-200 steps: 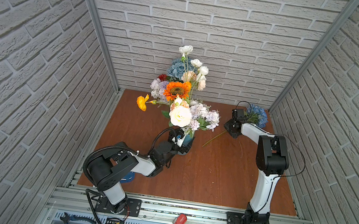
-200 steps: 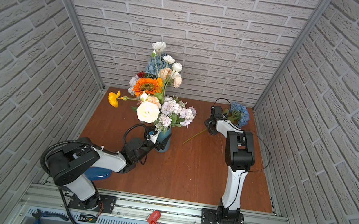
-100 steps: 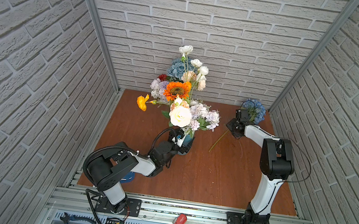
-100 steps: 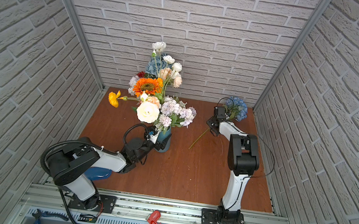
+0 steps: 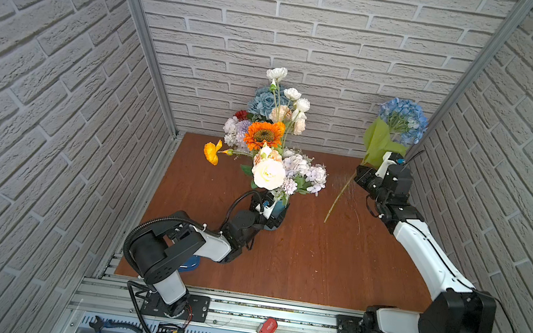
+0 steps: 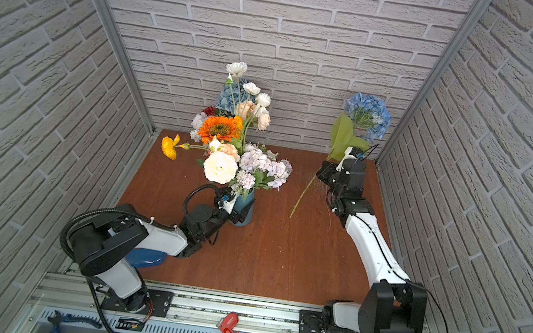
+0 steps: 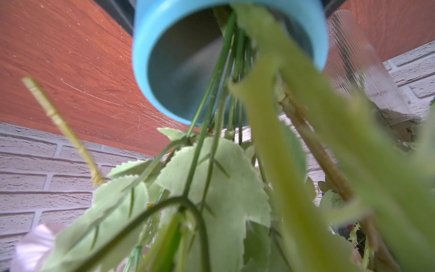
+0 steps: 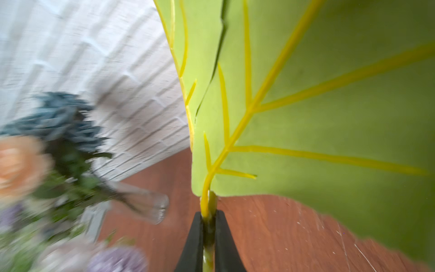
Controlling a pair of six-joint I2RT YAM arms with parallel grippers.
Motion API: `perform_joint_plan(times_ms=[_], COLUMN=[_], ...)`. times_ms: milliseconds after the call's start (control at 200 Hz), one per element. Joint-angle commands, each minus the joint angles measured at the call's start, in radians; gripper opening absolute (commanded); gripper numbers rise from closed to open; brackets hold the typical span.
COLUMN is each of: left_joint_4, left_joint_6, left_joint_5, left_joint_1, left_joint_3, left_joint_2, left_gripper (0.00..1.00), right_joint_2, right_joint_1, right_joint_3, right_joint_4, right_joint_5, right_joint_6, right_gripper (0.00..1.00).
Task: Arrange flowers in a vase
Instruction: Pick up the flower from the top-right of the table.
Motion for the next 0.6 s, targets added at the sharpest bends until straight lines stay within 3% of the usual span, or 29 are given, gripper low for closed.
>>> perform_joint_plan(times_ms=[0, 150, 265, 395, 595], left_joint_4=[-0.006, -0.002, 0.0, -0.005, -0.013], left_joint_6=[0.037, 0.036, 0.034, 0.034, 0.032], left_joint_5=[-0.003, -0.009, -0.012, -0.013, -0.012], left_joint_1=[-0.006, -0.006, -0.006, -0.006, -0.008], left_joint_3=[-0.006, -0.005, -0.003, -0.002, -0.002], left_joint_2=[0.008, 0.012, 0.013, 0.008, 0.002], left_gripper=[0.0, 0.0, 0.0, 0.0, 0.0], right_joint_2=[-0.125, -0.26, -0.321, -0.293, -0.215], right_joint_1=[0.015, 0.063, 0.118, 0.221, 0.365], right_joint_3=[-0.018, -0.041, -0.096, -0.063, -0.102], right_joint_4=[0.079, 0.129, 0.307, 0.351, 0.607], right_joint_5=[-0.121, -0.21, -0.287, -0.313, -0.332], right_joint_6=[-0.066, -0.087, -0.075, -0.133, -0.229], right_gripper=[0.06, 0.05, 0.05, 0.05, 0.05])
